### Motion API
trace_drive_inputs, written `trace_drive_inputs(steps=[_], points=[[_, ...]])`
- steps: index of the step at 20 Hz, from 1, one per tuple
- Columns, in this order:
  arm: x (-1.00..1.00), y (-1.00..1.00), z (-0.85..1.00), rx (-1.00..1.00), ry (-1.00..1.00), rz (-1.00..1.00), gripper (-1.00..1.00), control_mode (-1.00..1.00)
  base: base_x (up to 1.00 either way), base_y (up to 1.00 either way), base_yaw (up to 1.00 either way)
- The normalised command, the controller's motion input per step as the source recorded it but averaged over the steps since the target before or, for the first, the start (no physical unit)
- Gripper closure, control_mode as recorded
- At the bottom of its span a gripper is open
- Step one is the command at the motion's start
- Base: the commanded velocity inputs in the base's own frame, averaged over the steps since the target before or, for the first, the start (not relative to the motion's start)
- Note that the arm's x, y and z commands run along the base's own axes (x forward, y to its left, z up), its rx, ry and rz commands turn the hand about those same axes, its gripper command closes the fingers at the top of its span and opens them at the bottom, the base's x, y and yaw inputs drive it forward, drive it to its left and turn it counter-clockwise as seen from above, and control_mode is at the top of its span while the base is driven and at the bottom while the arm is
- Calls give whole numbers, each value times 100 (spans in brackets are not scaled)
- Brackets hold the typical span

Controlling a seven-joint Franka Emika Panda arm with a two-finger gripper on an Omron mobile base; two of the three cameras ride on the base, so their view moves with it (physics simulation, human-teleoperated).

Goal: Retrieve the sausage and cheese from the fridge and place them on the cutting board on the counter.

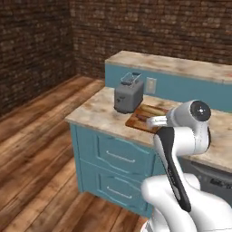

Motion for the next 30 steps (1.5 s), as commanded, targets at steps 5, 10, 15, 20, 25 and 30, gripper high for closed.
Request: trace_drive_inputs(steps=[5,10,15,20,25,30], points=[[0,0,0,0,0,0,100,100,38,26,-69],[0,0,0,0,0,0,100,100,18,40,-56],[0,0,0,0,0,0,100,100,21,49,-48],[0,0,0,0,0,0,100,100,15,57,-39],[0,0,0,0,0,0,100,100,10,72,-20],[0,0,0,0,0,0,100,100,31,69,-9]])
